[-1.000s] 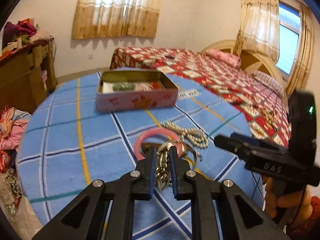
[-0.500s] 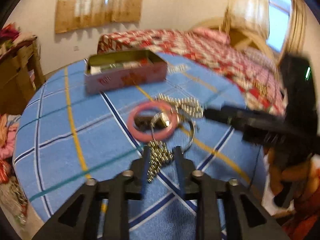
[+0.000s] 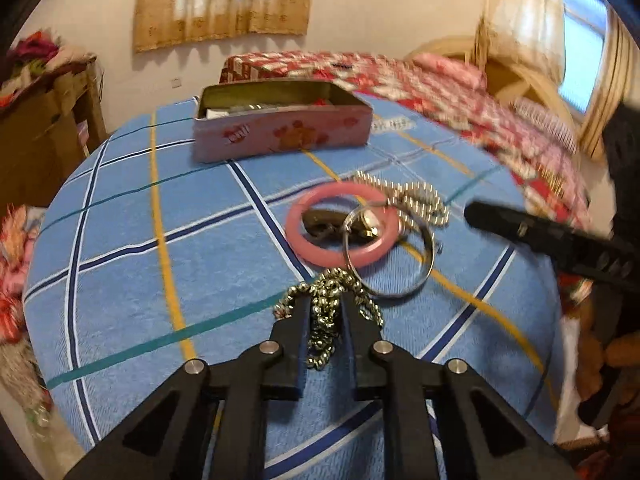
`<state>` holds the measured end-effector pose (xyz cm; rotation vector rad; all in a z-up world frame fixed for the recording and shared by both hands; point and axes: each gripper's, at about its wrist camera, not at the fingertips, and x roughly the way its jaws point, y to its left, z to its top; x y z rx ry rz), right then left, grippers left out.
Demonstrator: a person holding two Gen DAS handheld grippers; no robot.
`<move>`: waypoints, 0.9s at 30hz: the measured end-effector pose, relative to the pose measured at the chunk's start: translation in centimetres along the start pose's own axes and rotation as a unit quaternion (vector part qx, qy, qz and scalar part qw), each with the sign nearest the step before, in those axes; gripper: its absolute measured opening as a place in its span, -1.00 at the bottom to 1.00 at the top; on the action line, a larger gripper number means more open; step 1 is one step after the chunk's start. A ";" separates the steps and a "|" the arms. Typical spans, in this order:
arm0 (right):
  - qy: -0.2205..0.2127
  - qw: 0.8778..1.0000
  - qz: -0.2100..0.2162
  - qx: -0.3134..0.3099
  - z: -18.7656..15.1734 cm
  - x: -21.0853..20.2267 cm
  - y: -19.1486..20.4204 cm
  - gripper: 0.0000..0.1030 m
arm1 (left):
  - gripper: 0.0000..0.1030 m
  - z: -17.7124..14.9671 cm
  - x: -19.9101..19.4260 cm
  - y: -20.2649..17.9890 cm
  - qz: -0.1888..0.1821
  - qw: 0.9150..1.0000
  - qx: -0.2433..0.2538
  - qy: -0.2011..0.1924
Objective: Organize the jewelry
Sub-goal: 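Grasp the silver bead chain with the left gripper and lift it, then hold the bead chain with the left gripper while the right gripper grasps the silver hoop bangle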
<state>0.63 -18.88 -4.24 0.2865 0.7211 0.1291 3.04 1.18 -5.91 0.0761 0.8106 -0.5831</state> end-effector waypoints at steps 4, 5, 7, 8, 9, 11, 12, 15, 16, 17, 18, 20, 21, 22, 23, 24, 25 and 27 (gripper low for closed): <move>0.004 1.000 0.005 -0.003 -0.1 0.0 -0.1 0.32 | -0.74 0.6 -3.1 0.8 -0.023 0.998 -0.019 -0.058; 0.006 1.000 0.007 -0.007 -0.2 0.1 0.0 0.21 | -0.74 1.0 -3.7 1.1 -0.025 0.997 -0.024 -0.071; 0.012 1.000 0.013 -0.014 -0.2 0.3 0.4 0.10 | -0.74 1.8 -5.2 1.6 -0.029 0.994 -0.035 -0.099; 0.015 1.000 0.020 -0.019 -0.2 0.4 0.6 0.03 | -0.74 2.1 -5.9 1.9 -0.030 0.992 -0.041 -0.112; 0.019 0.999 0.028 -0.024 -0.3 0.5 1.0 0.01 | -0.74 2.4 -6.4 2.1 -0.029 0.991 -0.044 -0.121; 0.023 0.999 0.033 -0.032 -0.4 0.8 1.6 0.01 | -0.74 2.9 -7.1 2.2 -0.028 0.989 -0.046 -0.135; 0.027 0.998 0.034 -0.035 -0.4 1.1 2.1 0.03 | -0.74 3.1 -7.3 2.2 -0.026 0.989 -0.045 -0.138; 0.042 0.997 0.046 -0.042 -0.4 2.0 3.2 0.48 | -0.74 2.9 -7.1 2.3 -0.023 0.989 -0.046 -0.136; 0.043 0.997 0.048 -0.046 -0.4 2.1 3.5 0.53 | -0.74 2.8 -6.9 2.3 -0.021 0.990 -0.047 -0.133; 0.047 0.996 0.046 -0.056 -0.3 2.5 4.0 0.54 | -0.74 2.8 -6.6 2.4 -0.020 0.990 -0.049 -0.130; 0.055 0.995 0.041 -0.068 -0.3 3.0 4.6 0.54 | -0.74 2.7 -6.3 2.5 -0.018 0.991 -0.050 -0.125; 0.065 0.994 0.036 -0.082 -0.3 3.7 5.3 0.55 | -0.74 2.5 -6.2 2.7 -0.016 0.991 -0.052 -0.121; 0.071 0.993 0.029 -0.087 -0.4 4.2 5.6 0.56 | -0.74 2.4 -6.1 2.8 -0.018 0.991 -0.053 -0.121; 0.075 0.993 0.024 -0.089 -0.4 4.5 5.8 0.56 | -0.74 2.3 -6.3 2.8 -0.020 0.991 -0.053 -0.122; 0.084 0.992 0.018 -0.092 -0.4 5.0 5.9 0.56 | -0.74 2.3 -6.4 2.9 -0.022 0.991 -0.054 -0.123; 0.097 0.991 0.014 -0.092 -0.5 5.5 5.9 0.56 | -0.74 2.2 -6.4 2.9 -0.023 0.991 -0.054 -0.123; 0.094 0.991 0.009 -0.098 -0.7 5.5 6.0 0.57 | -0.74 2.2 -6.4 2.9 -0.021 0.991 -0.054 -0.122; 0.094 0.989 0.000 -0.112 -0.8 5.6 6.2 0.56 | -0.74 2.1 -6.5 3.2 -0.019 0.991 -0.055 -0.121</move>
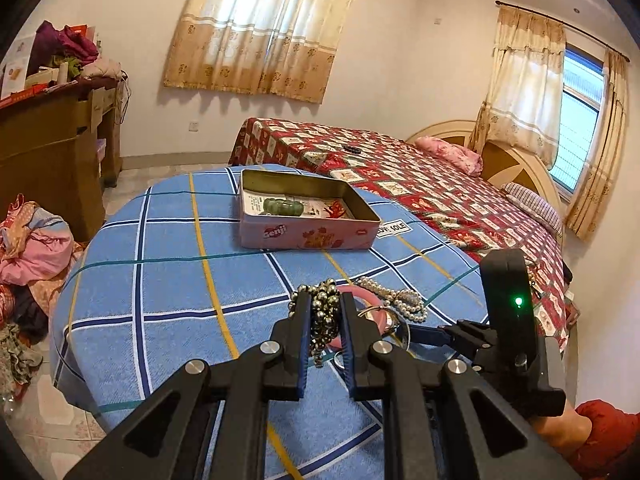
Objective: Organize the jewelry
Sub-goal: 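Hold the bead chain with the left gripper while the right gripper grasps the silver hoop bangle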
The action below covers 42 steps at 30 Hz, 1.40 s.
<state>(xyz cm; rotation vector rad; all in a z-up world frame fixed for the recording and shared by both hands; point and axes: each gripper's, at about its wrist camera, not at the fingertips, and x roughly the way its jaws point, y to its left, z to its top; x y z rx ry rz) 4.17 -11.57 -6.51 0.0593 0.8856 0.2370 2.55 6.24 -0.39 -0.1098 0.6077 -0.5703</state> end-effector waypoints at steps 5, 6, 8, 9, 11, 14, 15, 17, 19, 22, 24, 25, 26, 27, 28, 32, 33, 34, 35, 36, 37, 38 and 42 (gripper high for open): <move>-0.008 1.000 0.003 0.003 -0.5 -0.7 -0.7 0.38 | -0.74 -0.1 -0.1 0.3 0.000 1.000 -0.007 0.000; -0.008 1.000 0.006 0.007 -0.6 -0.9 -0.9 0.38 | -0.74 -0.1 -0.1 0.4 0.000 1.000 -0.008 0.000; -0.012 1.000 0.016 0.020 -0.9 -1.5 -1.4 0.38 | -0.74 -0.1 -0.1 0.3 -0.001 1.000 -0.007 0.001; -0.017 0.999 0.020 0.026 -1.1 -1.9 -1.6 0.38 | -0.74 -0.1 -0.1 0.2 -0.001 1.000 -0.005 0.001; -0.028 0.999 0.024 0.031 -1.1 -2.7 -1.6 0.38 | -0.74 0.0 -0.1 0.2 -0.001 1.000 -0.001 0.000; -0.047 0.998 0.028 0.038 -0.8 -4.0 -1.6 0.38 | -0.74 0.0 0.0 0.1 -0.004 1.000 -0.001 0.000; -0.056 0.997 0.026 0.040 -0.7 -4.5 -1.7 0.38 | -0.74 0.0 0.1 0.0 -0.004 1.000 0.000 0.001; -0.068 0.996 0.027 0.047 -0.3 -4.9 -1.9 0.38 | -0.74 0.0 0.1 -0.2 -0.003 1.000 0.003 0.002; -0.078 0.995 0.035 0.061 0.0 -5.3 -2.3 0.38 | -0.74 0.0 0.2 -0.4 -0.005 1.000 0.005 0.003; -0.086 0.994 0.032 0.064 0.3 -5.5 -2.6 0.38 | -0.74 0.0 0.3 -0.8 -0.007 1.000 0.007 0.005; -0.090 0.993 0.033 0.068 0.7 -5.6 -2.8 0.38 | -0.74 0.0 0.6 -1.1 -0.009 1.000 0.010 0.008; -0.093 0.993 0.034 0.070 0.7 -5.7 -3.1 0.38 | -0.74 0.0 0.7 -1.2 -0.010 1.000 0.011 0.009; -0.097 0.992 0.033 0.073 0.8 -5.9 -3.3 0.38 | -0.74 0.0 0.8 -1.3 -0.010 1.000 0.011 0.011; -0.099 0.992 0.031 0.075 1.0 -5.9 -3.5 0.38 | -0.74 0.0 1.0 -1.3 -0.012 1.000 0.011 0.013; -0.099 0.992 0.031 0.076 1.0 -5.9 -3.7 0.38 | -0.74 0.0 1.2 -1.3 -0.013 1.000 0.010 0.015; -0.098 0.991 0.028 0.088 1.1 -5.5 -4.7 0.38 | -0.74 -0.2 2.0 -1.3 -0.017 1.000 0.008 0.024; -0.097 0.991 0.026 0.090 1.1 -5.4 -4.8 0.38 | -0.74 -0.3 2.2 -1.3 -0.018 0.999 0.008 0.026; -0.096 0.991 0.025 0.091 1.1 -5.3 -5.0 0.38 | -0.74 -0.3 2.3 -1.2 -0.020 0.999 0.006 0.028; -0.094 0.991 0.024 0.093 1.2 -5.1 -5.2 0.38 | -0.74 -0.4 2.5 -1.1 -0.020 0.999 0.005 0.030; -0.094 0.991 0.023 0.094 1.2 -5.0 -5.4 0.38 | -0.74 -0.3 2.7 -1.0 -0.021 0.999 0.004 0.031; -0.094 0.991 0.022 0.096 1.3 -5.0 -5.6 0.38 | -0.74 -0.3 2.7 -1.0 -0.023 0.999 0.003 0.031; -0.095 0.991 0.020 0.097 1.4 -5.0 -5.8 0.38 | -0.74 -0.2 2.9 -1.0 -0.024 0.999 0.003 0.032; -0.104 0.990 0.015 0.097 2.5 -5.1 -6.3 0.38 | -0.74 0.7 3.4 -0.9 -0.024 0.999 0.011 0.028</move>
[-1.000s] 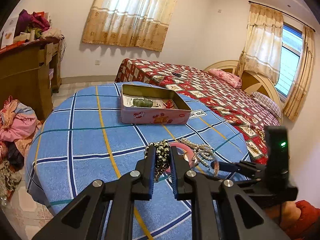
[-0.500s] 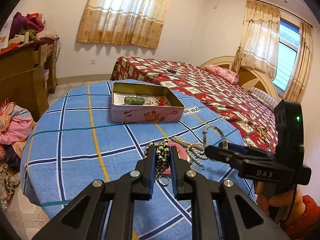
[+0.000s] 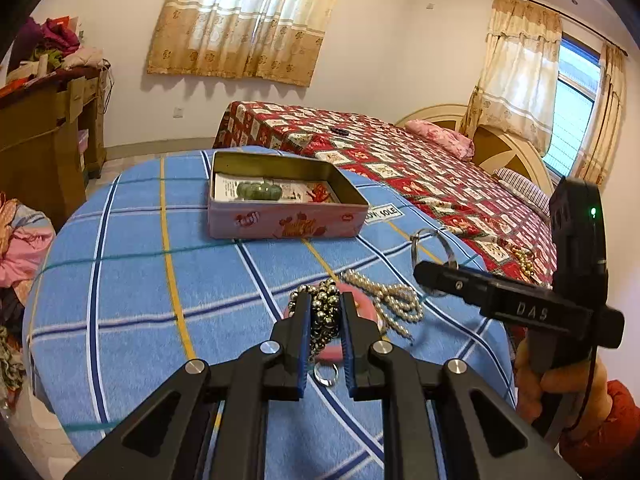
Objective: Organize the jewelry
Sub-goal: 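Hold the bead chain with the left gripper while the right gripper grasps the silver hoop bangle, then lower the bead chain and hoop bangle into the pink tin and release both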
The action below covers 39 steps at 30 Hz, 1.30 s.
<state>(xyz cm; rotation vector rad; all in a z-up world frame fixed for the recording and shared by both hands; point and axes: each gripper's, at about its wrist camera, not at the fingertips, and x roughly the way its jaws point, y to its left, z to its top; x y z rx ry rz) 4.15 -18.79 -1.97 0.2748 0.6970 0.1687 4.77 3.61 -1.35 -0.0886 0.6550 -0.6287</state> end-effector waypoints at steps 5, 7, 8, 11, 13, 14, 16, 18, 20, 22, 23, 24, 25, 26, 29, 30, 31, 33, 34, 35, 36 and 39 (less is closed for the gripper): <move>-0.025 1.000 -0.001 -0.017 2.5 0.0 0.7 0.38 | -0.74 2.0 0.3 0.2 -0.002 1.000 0.009 -0.020; -0.036 0.999 0.000 -0.023 3.6 0.2 1.0 0.38 | -0.74 3.0 0.5 0.2 -0.004 0.999 0.014 -0.031; -0.041 0.999 0.000 -0.027 4.1 0.3 1.2 0.38 | -0.74 3.5 0.7 0.3 -0.005 0.999 0.016 -0.035; -0.058 0.998 -0.002 -0.039 5.6 0.8 1.5 0.38 | -0.74 4.9 1.6 0.7 -0.002 0.999 0.018 -0.046; -0.066 0.997 -0.005 -0.045 6.4 1.3 1.6 0.38 | -0.74 5.9 2.4 1.2 0.000 0.998 0.018 -0.053; -0.069 0.996 -0.006 -0.047 6.9 1.8 1.6 0.38 | -0.74 6.2 2.7 1.4 0.001 0.998 0.019 -0.055; -0.073 0.996 -0.007 -0.051 7.6 2.6 1.6 0.38 | -0.74 7.4 3.7 2.1 -0.001 0.998 0.016 -0.062; -0.075 0.995 -0.011 -0.060 8.6 4.1 1.9 0.38 | -0.74 8.3 4.8 2.7 -0.006 0.998 0.013 -0.068; -0.078 0.995 -0.010 -0.067 9.4 5.3 1.9 0.38 | -0.74 9.2 6.1 3.2 -0.002 0.997 0.014 -0.070; -0.074 0.994 -0.018 -0.073 10.2 6.9 1.7 0.38 | -0.74 10.1 7.7 3.9 0.003 0.998 0.012 -0.069; -0.071 0.995 -0.021 -0.073 10.4 7.7 1.6 0.38 | -0.74 10.4 8.4 4.1 0.002 0.998 0.009 -0.069; -0.067 0.995 -0.023 -0.072 10.8 8.7 1.3 0.38 | -0.74 10.9 9.3 4.5 0.002 0.998 0.005 -0.069; -0.064 0.995 -0.023 -0.071 11.1 9.3 1.1 0.38 | -0.74 11.3 10.3 5.0 0.007 0.998 0.002 -0.067; -0.055 0.996 -0.027 -0.068 11.5 10.5 0.8 0.38 | -0.74 11.6 11.2 5.3 0.013 0.998 -0.001 -0.064; -0.035 0.997 -0.028 -0.058 11.8 12.6 0.2 0.38 | -0.74 12.1 13.7 6.5 0.024 0.999 -0.007 -0.048; -0.027 0.998 -0.028 -0.056 11.8 13.2 0.1 0.38 | -0.74 12.1 14.4 6.8 0.027 0.999 -0.011 -0.040; -0.022 0.998 -0.028 -0.056 11.7 13.6 0.1 0.38 | -0.74 12.1 15.0 7.1 0.031 0.999 -0.013 -0.033; -0.010 0.998 -0.026 -0.059 11.4 14.3 0.1 0.38 | -0.74 12.2 15.9 7.6 0.033 0.999 -0.016 -0.022; -0.005 0.998 -0.026 -0.061 11.4 14.5 0.0 0.38 | -0.74 12.2 16.2 7.7 0.034 0.999 -0.018 -0.019; -0.001 0.998 -0.029 -0.064 11.3 14.8 0.0 0.38 | -0.74 12.1 16.5 7.8 0.041 0.999 -0.018 -0.014; 0.002 0.997 -0.032 -0.065 11.2 15.0 -0.1 0.38 | -0.74 12.1 16.8 7.8 0.047 0.999 -0.017 -0.011; 0.002 0.997 -0.030 -0.068 11.1 15.2 0.2 0.39 | -0.74 11.6 17.4 7.7 0.072 0.997 -0.001 0.004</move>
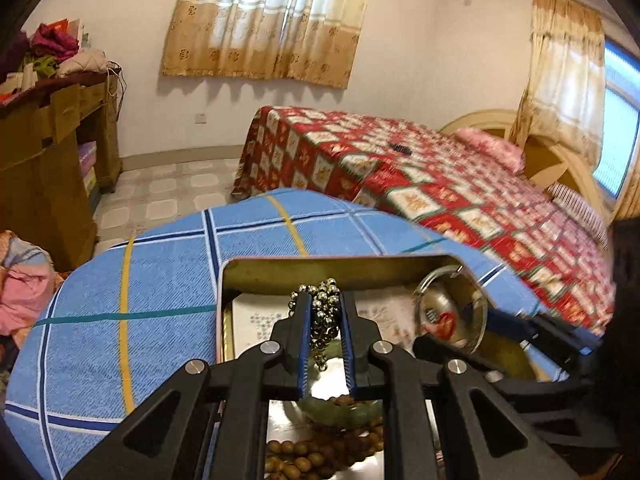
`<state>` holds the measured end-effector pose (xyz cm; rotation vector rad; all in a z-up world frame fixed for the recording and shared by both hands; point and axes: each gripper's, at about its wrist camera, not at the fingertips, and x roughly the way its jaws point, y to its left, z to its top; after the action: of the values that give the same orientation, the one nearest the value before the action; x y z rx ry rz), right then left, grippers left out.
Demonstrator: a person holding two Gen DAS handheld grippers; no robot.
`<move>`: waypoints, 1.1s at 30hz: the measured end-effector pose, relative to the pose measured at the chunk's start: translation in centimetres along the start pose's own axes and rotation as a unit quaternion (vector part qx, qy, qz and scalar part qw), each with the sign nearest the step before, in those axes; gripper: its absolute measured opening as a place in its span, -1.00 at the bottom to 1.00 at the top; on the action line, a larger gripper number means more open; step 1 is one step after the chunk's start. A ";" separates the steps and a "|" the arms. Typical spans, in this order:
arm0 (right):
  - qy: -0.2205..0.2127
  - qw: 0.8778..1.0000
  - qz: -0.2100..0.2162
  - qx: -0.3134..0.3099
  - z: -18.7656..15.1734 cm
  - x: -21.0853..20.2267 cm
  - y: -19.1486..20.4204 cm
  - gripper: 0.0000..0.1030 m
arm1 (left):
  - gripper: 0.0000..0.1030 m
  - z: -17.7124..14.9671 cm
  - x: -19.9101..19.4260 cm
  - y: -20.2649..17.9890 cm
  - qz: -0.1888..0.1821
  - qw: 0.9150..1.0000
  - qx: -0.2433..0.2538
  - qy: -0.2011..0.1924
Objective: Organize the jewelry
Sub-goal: 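Lower the bead chain and hoop bangle into the pink tin and release both, then grasp the pink bangle with the left gripper while the right gripper grasps the pearl necklace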
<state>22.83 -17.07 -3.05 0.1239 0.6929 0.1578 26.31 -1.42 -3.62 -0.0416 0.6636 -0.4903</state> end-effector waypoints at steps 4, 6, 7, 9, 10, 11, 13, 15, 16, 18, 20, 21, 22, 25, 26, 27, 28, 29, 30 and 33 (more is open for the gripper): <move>-0.002 1.000 0.010 0.007 0.1 0.0 0.0 0.41 | -0.74 -0.1 0.2 0.1 0.016 1.000 0.003 0.003; -0.011 1.000 0.015 0.015 0.1 -0.2 -0.3 0.47 | -0.73 -0.1 0.0 0.1 0.021 1.000 0.003 0.001; -0.020 1.000 0.013 0.019 0.2 -0.5 -0.5 0.49 | -0.61 -0.1 0.0 0.1 0.026 1.000 0.002 0.001; -0.030 0.999 0.010 0.020 0.2 -0.9 -0.6 0.56 | -0.15 -0.1 0.0 0.1 0.033 0.999 -0.002 0.001; -0.035 0.999 0.008 0.019 0.2 -1.0 -0.5 0.56 | 0.07 -0.1 -0.2 0.0 0.037 0.999 -0.004 -0.006; -0.040 0.999 0.003 0.019 0.2 -1.2 -0.5 0.56 | 0.11 0.0 -0.5 0.0 0.039 0.999 -0.005 -0.015; -0.052 0.998 -0.007 0.019 0.4 -1.6 -0.4 0.56 | 0.11 0.1 -1.1 0.0 0.046 0.998 -0.007 -0.029; -0.064 0.998 -0.010 0.023 0.7 -2.0 -0.7 0.56 | 0.11 0.2 -1.5 0.2 0.054 0.998 -0.013 -0.026; -0.070 0.997 -0.012 0.030 0.9 -2.3 -1.0 0.56 | 0.11 0.1 -1.8 0.1 0.057 0.998 -0.014 -0.027; -0.077 0.996 -0.017 0.045 1.5 -3.3 -1.5 0.56 | 0.11 -0.1 -3.2 0.1 0.064 0.997 -0.014 -0.030; -0.079 0.995 -0.023 0.050 1.7 -4.2 -1.7 0.56 | 0.11 -0.5 -4.5 0.0 0.068 0.997 -0.014 -0.034; -0.081 0.995 -0.026 0.051 1.7 -4.9 -1.8 0.56 | 0.11 -0.9 -5.6 0.0 0.069 0.997 -0.013 -0.035; -0.080 0.995 -0.026 0.052 1.5 -5.5 -1.8 0.56 | 0.11 -1.2 -6.3 0.0 0.073 0.997 -0.011 -0.035; -0.077 0.995 -0.035 0.050 0.2 -7.5 -1.5 0.56 | 0.11 -2.7 -8.5 0.0 0.088 0.996 -0.015 -0.029; -0.078 0.995 -0.038 0.052 -0.3 -8.0 -1.5 0.56 | 0.11 -3.3 -9.1 0.0 0.088 0.996 -0.019 -0.028; -0.079 0.994 -0.042 0.057 -1.0 -8.9 -1.4 0.56 | 0.11 -4.0 -10.0 0.1 0.089 0.995 -0.027 -0.025; -0.079 0.994 -0.043 0.061 -1.5 -9.3 -1.5 0.56 | 0.11 -4.6 -10.6 -0.1 0.091 0.995 -0.032 -0.023; -0.077 0.994 -0.046 0.067 -2.3 -10.1 -1.5 0.56 | 0.11 -5.1 -11.2 -0.2 0.093 0.995 -0.035 -0.021; -0.072 0.993 -0.049 0.074 -3.1 -10.6 -1.4 0.56 | 0.11 -5.8 -11.8 -0.3 0.096 0.994 -0.038 -0.020; -0.060 0.993 -0.045 0.092 -5.3 -11.9 -1.5 0.56 | 0.11 -7.7 -13.2 -1.0 0.101 0.994 -0.043 -0.010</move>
<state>10.53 -20.45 0.13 0.2772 0.5910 -0.0005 12.34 4.55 -1.92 -0.0595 0.6601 -0.2670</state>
